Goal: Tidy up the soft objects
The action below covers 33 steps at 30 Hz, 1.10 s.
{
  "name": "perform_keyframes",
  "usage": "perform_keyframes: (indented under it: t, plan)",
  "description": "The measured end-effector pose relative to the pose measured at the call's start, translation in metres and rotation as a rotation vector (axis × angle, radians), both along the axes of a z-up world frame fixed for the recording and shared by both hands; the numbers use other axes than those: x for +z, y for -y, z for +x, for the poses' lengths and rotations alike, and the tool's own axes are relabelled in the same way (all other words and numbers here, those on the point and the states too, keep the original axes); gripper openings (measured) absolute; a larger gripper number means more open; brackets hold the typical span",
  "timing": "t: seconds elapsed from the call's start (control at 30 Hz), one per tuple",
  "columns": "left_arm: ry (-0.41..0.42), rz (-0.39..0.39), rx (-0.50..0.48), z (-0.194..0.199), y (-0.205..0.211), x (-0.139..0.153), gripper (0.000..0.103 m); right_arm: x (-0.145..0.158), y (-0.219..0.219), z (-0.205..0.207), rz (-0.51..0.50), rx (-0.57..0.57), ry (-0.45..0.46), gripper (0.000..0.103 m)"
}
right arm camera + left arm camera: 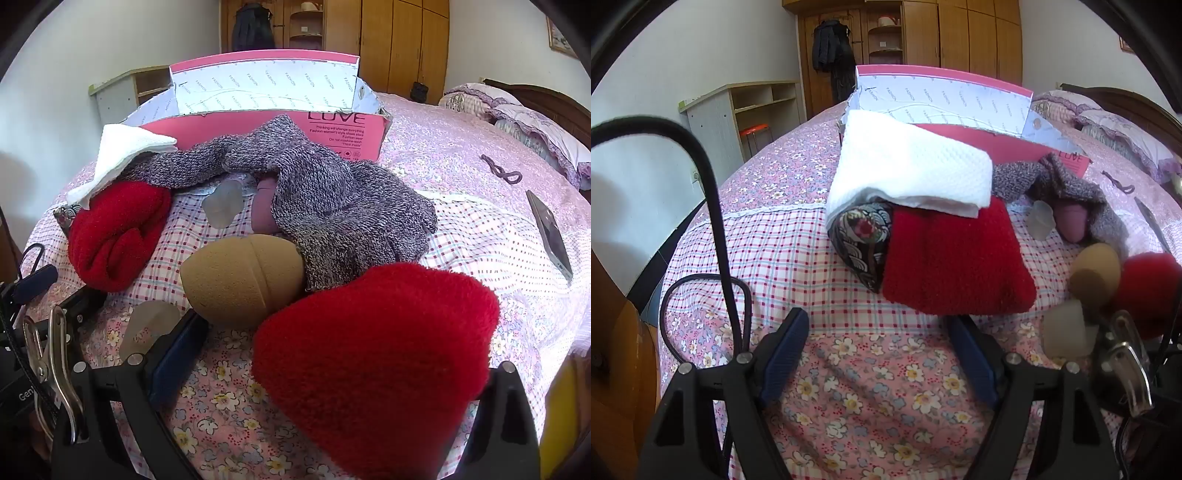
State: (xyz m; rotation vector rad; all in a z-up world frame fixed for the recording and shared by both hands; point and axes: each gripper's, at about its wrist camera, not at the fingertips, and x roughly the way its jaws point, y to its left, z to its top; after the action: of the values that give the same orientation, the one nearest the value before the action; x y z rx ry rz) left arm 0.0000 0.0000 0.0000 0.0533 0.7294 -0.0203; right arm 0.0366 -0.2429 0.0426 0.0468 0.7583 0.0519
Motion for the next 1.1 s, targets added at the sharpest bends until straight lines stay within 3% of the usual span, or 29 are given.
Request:
perform_keyframes:
  t: [1.1]
  plan:
    - [0.004,0.003,0.005,0.002,0.005,-0.002,0.082,-0.001,-0.001,0.001,-0.002,-0.001,0.000,0.099]
